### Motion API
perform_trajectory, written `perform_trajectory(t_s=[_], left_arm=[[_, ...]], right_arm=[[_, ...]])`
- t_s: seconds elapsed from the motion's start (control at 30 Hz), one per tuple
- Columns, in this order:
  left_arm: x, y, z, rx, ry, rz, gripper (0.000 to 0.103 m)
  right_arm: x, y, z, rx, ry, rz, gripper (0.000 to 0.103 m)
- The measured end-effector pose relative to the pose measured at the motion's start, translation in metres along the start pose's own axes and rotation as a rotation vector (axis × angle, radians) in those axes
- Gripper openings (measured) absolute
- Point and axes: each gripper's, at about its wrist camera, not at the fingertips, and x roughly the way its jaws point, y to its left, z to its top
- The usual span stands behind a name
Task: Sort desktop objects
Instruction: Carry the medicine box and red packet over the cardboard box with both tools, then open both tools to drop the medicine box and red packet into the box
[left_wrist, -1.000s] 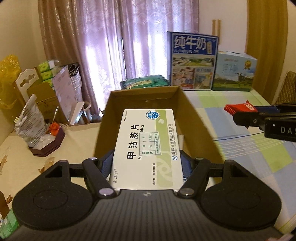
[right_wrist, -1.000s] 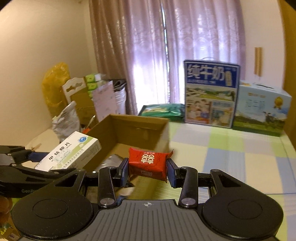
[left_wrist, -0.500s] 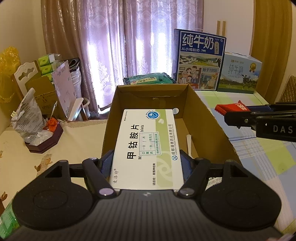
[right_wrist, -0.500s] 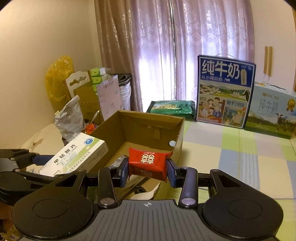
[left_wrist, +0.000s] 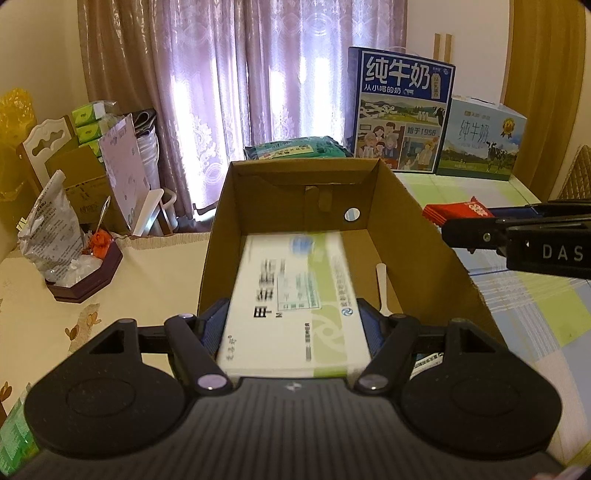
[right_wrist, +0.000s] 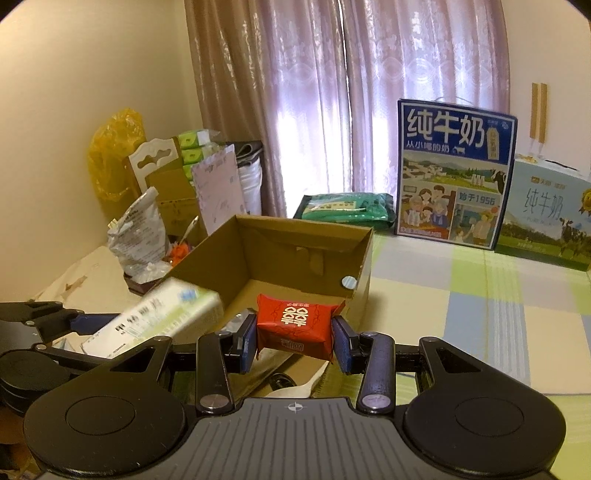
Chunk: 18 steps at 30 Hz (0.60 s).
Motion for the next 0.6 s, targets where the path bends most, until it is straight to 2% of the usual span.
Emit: perform_trajectory(t_s=[0.2, 0.6], left_arm=[[0.003, 0.003, 0.001, -0.007, 0.008, -0.007, 0.066], [-0.011, 0.014, -0.001, -0.018, -0.011, 0.024, 0.067]], right_arm=[[0.005, 0.003, -0.001, 0.001, 0.006, 0.006, 0.039], [0.007, 0.009, -0.002, 0.0, 0.015, 0.018, 0.039]])
